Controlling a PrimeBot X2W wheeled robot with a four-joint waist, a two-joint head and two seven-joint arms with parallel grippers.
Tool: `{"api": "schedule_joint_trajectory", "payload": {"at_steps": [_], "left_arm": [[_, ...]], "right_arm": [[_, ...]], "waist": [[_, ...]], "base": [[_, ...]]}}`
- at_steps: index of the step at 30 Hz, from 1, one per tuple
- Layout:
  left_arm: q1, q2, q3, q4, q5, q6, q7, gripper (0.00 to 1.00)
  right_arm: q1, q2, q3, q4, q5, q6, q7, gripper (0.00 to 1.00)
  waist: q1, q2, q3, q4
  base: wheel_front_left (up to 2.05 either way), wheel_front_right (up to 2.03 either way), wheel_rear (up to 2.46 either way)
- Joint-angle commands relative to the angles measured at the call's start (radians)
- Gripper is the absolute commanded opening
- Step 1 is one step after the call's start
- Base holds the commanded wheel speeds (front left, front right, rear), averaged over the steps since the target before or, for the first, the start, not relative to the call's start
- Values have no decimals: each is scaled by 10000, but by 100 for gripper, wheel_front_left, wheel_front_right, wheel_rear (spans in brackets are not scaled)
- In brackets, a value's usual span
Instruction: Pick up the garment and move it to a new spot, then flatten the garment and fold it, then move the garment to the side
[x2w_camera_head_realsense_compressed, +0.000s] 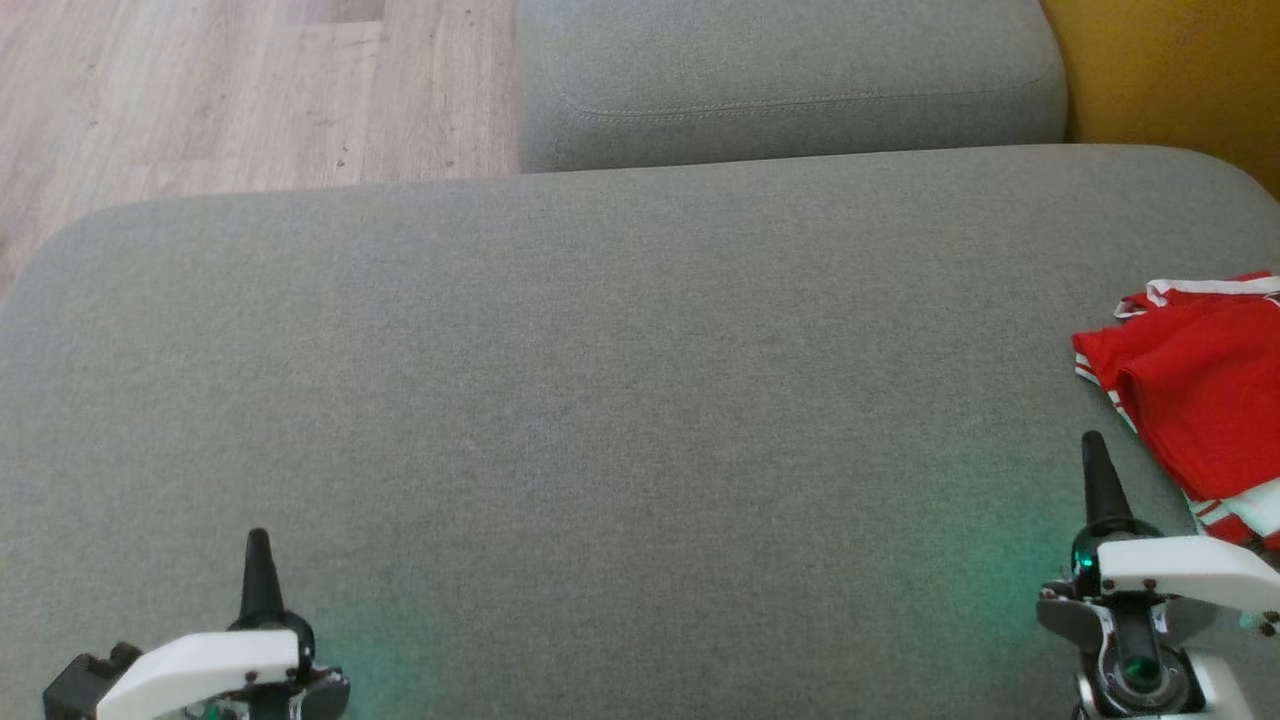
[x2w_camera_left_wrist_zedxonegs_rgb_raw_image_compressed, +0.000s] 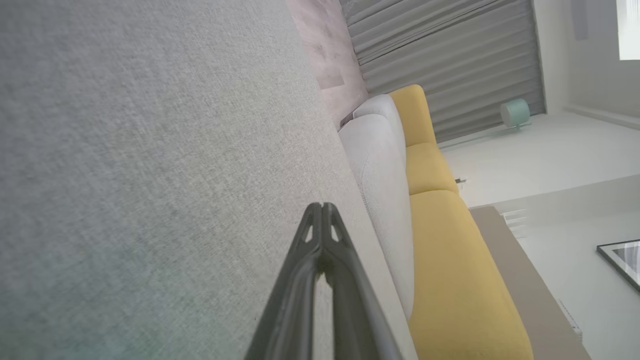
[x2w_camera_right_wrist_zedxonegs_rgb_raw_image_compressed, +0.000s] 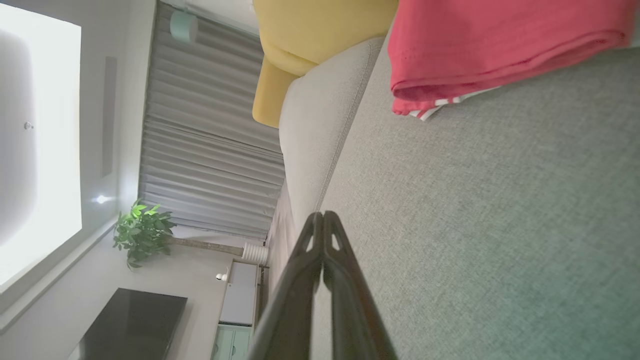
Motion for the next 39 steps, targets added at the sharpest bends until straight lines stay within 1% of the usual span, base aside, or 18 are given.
{"api": "schedule_joint_trajectory", "payload": {"at_steps": [1,17,30,39], "left_arm": [[-508,38,368,-408,-295,-108,109,0],[-746,43,564,-678,-2182,-230,599,0],[-914,47,702,-869,-3510,-316,944,0],[-914,47,702,-869,-3510,-316,944,0]], "right_arm": [[-242,-42,71,-473,338,-7,108,0],[-207,-47,-172,-1016,2276,-8,600,0],[-182,-51,-343,-1398,3639,-9,946,0],[-182,-51,-342,-1398,3640,-9,946,0]], "waist": [[0,0,2,-3],[0,0,19,-38],[0,0,31,-62],[0,0,31,-62]], "base": [[0,0,0],[0,0,0],[0,0,0],[0,0,0]]}}
